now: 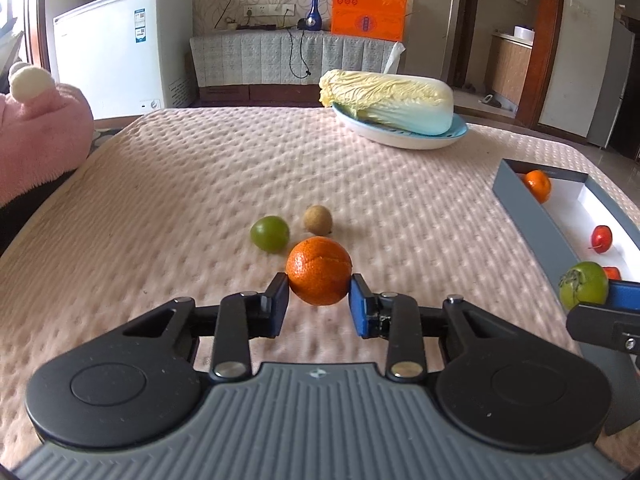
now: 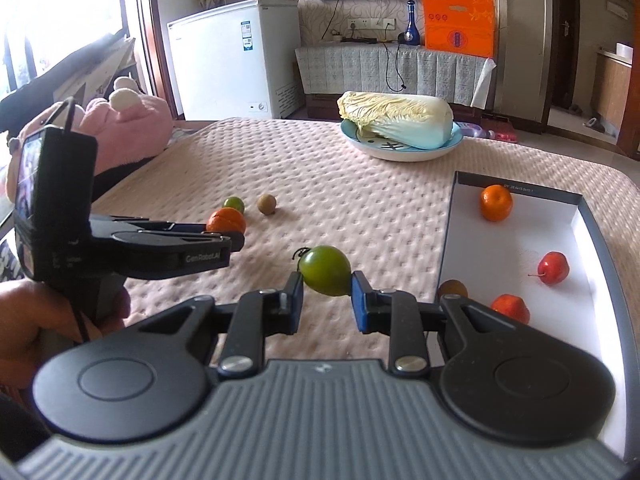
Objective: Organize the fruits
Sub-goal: 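Carry the orange in the left gripper while the right carries the green tomato toward the box, then open the left gripper to drop the orange into the white box, then lower the green tomato into the box and open the right gripper, then withdraw both tools from the box toward the lime and kiwi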
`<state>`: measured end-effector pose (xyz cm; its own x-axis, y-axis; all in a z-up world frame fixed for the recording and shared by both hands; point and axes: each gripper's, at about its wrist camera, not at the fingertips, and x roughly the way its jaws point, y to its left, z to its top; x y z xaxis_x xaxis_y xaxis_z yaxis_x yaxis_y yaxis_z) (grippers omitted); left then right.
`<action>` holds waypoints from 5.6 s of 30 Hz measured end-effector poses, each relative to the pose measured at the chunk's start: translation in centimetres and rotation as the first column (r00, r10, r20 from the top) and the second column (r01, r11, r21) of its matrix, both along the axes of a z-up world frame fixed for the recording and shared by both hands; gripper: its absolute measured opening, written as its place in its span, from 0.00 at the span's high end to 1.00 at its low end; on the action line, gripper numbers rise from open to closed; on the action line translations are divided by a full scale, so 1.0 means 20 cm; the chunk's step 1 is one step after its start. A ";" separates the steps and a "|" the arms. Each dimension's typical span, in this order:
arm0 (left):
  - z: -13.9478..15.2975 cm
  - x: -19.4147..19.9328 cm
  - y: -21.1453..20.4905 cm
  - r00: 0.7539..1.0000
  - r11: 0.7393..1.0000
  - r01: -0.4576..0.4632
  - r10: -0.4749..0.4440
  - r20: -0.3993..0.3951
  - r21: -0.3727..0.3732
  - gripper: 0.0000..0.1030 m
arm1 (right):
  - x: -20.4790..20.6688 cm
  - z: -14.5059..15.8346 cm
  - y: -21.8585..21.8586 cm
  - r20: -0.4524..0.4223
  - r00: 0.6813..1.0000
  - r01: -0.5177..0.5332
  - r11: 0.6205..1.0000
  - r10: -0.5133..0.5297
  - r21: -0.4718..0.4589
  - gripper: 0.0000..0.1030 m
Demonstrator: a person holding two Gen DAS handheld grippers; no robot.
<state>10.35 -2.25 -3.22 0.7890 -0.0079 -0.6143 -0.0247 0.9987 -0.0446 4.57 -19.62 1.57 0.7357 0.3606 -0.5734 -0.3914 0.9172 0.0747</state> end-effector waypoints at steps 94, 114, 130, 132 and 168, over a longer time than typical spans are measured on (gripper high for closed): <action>0.06 0.13 -1.10 0.941 0.941 0.335 -0.333 0.053 -0.035 0.63 | -0.19 0.01 -0.70 -0.018 0.966 0.259 0.966 -0.259 0.004 0.72; 0.06 0.12 -1.11 0.931 0.932 0.362 -0.361 0.062 -0.011 0.50 | -0.13 -0.02 -0.67 -0.026 0.966 0.259 0.966 -0.259 0.008 0.72; 0.14 0.07 -0.99 0.937 0.939 0.339 -0.333 0.100 -0.048 0.48 | -0.09 -0.05 -0.68 -0.036 0.959 0.280 0.960 -0.280 -0.005 0.72; 0.14 0.06 -0.96 0.941 0.942 0.331 -0.325 0.096 -0.057 0.48 | -0.07 -0.06 -0.68 -0.034 0.959 0.281 0.960 -0.281 -0.005 0.72; 0.20 -0.22 -0.83 0.952 0.953 0.299 -0.295 0.078 -0.052 0.48 | -0.09 0.02 -0.76 0.024 0.938 0.339 0.931 -0.345 0.138 0.64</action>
<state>5.90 -18.95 0.78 0.7851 -0.2852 -0.5498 0.2781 0.9555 -0.0986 2.72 -34.86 2.03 0.8525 0.1514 -0.5003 -0.0618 0.9796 0.1911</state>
